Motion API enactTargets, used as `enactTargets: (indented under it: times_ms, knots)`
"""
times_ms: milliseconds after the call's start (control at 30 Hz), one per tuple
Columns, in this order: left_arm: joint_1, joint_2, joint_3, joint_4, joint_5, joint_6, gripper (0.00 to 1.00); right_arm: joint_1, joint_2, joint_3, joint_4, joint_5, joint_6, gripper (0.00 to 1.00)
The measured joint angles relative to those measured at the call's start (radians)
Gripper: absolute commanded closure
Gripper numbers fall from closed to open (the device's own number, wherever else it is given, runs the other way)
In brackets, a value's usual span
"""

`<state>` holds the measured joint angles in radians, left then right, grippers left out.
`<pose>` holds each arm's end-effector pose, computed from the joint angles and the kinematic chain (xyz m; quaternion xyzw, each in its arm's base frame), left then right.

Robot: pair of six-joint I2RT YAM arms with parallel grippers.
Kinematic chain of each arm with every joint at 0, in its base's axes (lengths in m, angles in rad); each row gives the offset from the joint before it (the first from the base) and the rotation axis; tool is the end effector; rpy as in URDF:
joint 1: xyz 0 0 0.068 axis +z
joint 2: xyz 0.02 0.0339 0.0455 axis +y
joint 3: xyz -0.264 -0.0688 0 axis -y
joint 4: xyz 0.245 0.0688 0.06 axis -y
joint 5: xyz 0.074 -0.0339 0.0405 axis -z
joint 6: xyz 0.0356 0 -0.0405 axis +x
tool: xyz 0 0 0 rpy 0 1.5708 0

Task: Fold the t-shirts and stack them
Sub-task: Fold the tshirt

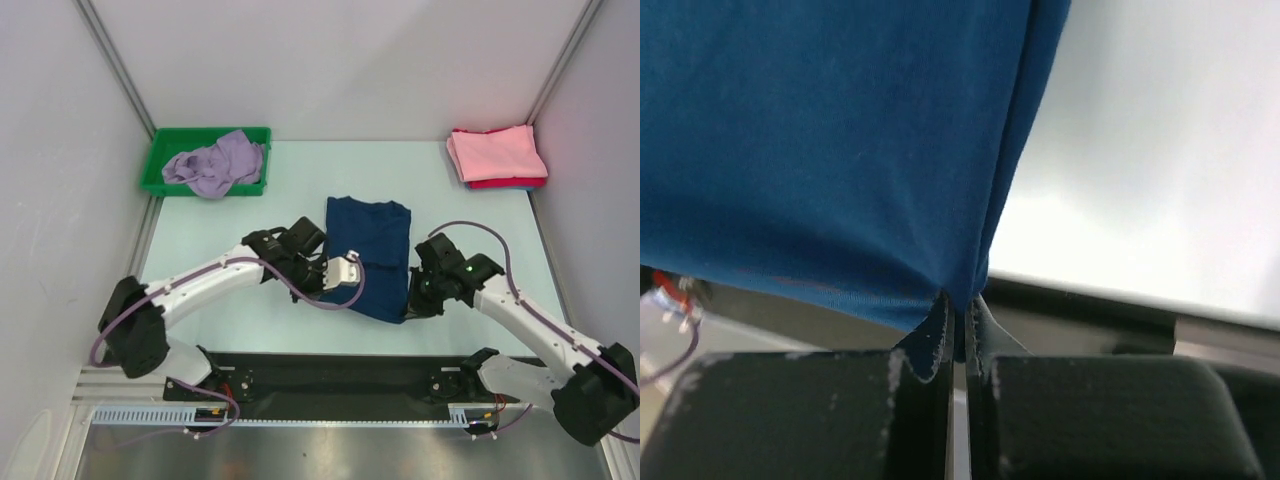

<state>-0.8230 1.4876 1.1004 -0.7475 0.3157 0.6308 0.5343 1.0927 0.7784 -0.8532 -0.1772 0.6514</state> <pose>0.1912 -0.2224 0.2419 0.6662 0.6979 -0.1733 0.1979 0.1628 0.1036 0.2289 0.0394 0.9753 0.1834 0.1170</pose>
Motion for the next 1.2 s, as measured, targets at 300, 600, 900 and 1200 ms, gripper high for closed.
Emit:
enactTargets:
  times_ms: [300, 600, 900, 1200]
  knots:
    - [0.019, -0.128, 0.096, -0.203, 0.111, 0.006, 1.0, 0.014, -0.008, 0.22, -0.229, -0.03, 0.024, 1.0]
    - [0.221, 0.225, 0.404, -0.168, 0.107, -0.007, 1.0, -0.251, 0.375, 0.43, -0.062, -0.079, -0.119, 1.0]
    - [0.308, 0.573, 0.706, -0.105, 0.022, -0.058, 1.0, -0.352, 0.763, 0.703, 0.088, -0.084, -0.157, 1.0]
    - [0.33, 0.722, 0.787, -0.01, -0.039, -0.127, 0.45, -0.383, 0.913, 0.756, 0.173, -0.075, -0.114, 0.63]
